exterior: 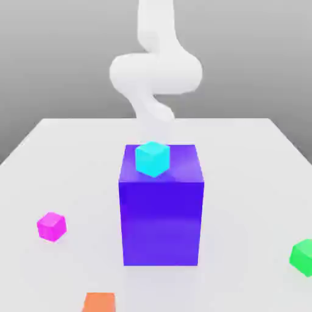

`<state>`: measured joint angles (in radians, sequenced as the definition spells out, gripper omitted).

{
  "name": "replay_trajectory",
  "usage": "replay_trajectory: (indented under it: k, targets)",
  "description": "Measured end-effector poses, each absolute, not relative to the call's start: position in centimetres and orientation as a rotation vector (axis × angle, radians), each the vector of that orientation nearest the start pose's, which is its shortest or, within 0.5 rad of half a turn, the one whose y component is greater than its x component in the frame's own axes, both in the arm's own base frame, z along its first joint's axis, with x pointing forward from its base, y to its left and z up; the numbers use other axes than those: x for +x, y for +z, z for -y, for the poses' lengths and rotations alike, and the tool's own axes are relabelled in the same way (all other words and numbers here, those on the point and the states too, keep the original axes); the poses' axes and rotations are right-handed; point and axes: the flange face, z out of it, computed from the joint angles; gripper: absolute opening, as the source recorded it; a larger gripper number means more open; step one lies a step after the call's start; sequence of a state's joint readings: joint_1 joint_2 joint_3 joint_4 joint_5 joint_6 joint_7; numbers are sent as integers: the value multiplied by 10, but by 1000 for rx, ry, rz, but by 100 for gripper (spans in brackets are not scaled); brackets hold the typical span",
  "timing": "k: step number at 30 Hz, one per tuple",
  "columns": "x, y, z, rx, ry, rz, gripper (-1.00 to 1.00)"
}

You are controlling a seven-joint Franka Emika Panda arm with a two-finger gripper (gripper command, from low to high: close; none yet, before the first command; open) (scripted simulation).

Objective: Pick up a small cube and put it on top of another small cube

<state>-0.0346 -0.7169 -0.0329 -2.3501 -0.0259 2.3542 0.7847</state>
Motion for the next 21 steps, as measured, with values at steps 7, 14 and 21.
replay_trajectory:
  k: [7,14,21]
  targets:
    - [421,492,135,-2618,-694,-1376,0]
    - [377,330,221,-2648,-364,-1606,0]
    - [282,196,259,-2586,-25,-1783,0]
